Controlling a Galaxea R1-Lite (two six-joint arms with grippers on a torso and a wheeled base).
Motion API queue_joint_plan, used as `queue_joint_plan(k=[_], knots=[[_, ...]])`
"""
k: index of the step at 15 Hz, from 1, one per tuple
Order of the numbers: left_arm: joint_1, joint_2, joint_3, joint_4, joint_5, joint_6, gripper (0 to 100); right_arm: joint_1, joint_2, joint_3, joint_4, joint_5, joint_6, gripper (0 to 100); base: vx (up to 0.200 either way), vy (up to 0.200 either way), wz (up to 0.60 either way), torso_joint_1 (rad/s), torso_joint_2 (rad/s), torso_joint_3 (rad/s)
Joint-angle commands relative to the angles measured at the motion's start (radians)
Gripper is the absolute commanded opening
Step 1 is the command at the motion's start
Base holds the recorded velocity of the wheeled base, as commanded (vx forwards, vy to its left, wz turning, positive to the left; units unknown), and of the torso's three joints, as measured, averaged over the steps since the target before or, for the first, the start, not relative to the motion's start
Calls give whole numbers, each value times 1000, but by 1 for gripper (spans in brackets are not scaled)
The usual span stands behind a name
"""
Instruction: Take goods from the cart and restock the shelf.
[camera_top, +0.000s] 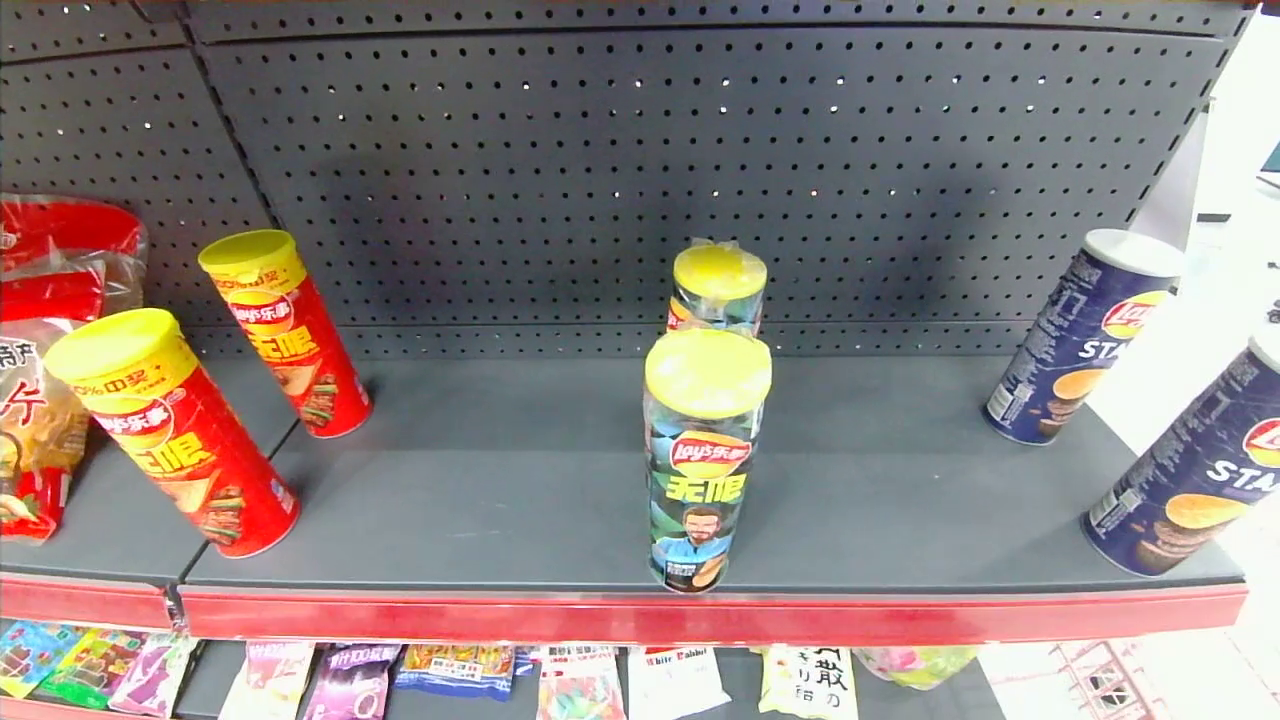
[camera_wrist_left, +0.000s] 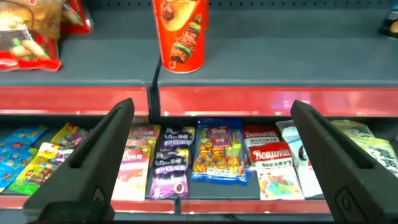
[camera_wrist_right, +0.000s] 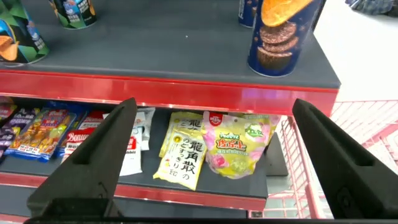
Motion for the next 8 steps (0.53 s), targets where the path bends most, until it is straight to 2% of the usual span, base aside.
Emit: queue_joint_plan(k=[1, 8], knots=[[0, 1, 0, 0, 0, 0, 100, 1, 0, 0, 0, 0, 0, 100, 0, 0, 0, 0, 0, 0], [-1, 1, 0, 0, 0, -5, 100, 1, 0, 0, 0, 0, 1, 100, 0, 0, 0, 0, 0, 0]])
